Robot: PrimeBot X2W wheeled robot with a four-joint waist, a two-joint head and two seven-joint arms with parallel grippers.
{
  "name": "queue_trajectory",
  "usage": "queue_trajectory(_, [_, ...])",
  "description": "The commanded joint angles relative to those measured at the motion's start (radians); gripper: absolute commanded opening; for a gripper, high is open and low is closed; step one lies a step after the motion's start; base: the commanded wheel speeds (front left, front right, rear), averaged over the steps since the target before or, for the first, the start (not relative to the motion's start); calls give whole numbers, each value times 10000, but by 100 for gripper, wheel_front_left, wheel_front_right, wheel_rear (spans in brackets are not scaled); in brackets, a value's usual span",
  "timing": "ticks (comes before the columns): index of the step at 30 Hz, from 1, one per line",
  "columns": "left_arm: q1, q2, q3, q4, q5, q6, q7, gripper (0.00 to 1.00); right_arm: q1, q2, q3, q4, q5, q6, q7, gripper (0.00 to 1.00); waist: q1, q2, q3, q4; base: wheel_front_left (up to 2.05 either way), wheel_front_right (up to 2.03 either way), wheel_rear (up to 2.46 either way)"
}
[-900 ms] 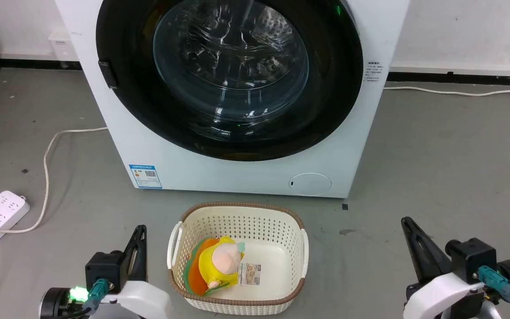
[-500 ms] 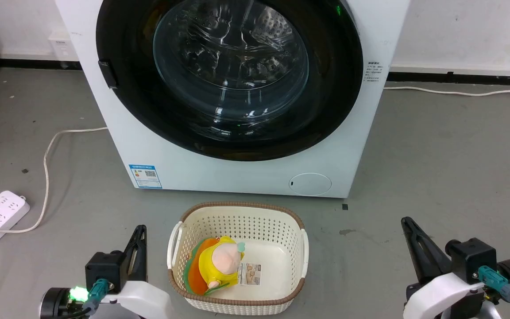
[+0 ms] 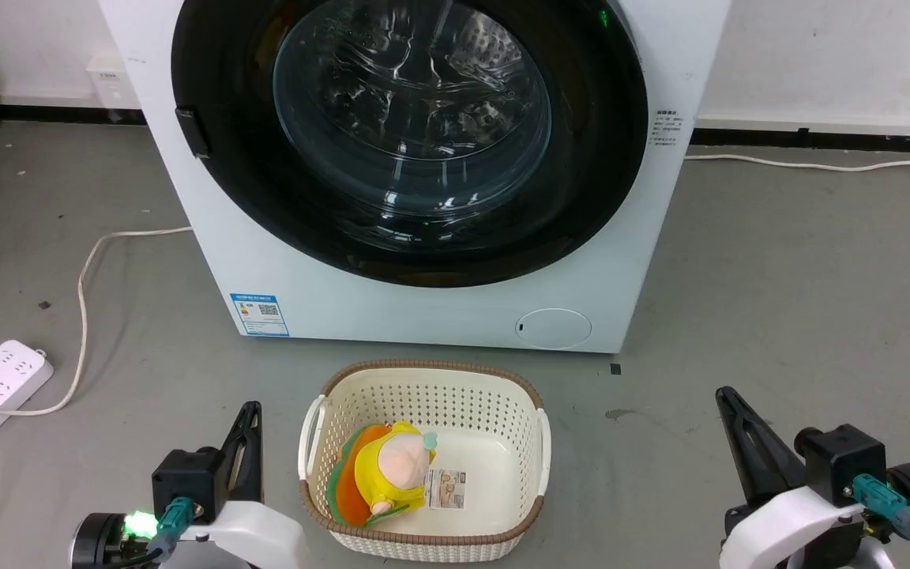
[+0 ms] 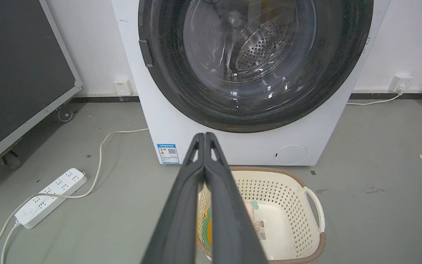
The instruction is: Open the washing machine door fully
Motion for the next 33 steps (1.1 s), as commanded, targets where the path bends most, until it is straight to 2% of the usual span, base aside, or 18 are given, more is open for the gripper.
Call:
queue_trajectory(1, [-151,6,11,-39,87,26,3,0,78,32,-9,-41,-74,-7,5,0,0,-1,0,0,0,0,0])
queue_trajectory(33, [-151,6,11,-39,87,26,3,0,78,32,-9,-41,-74,-7,5,0,0,-1,0,0,0,0,0])
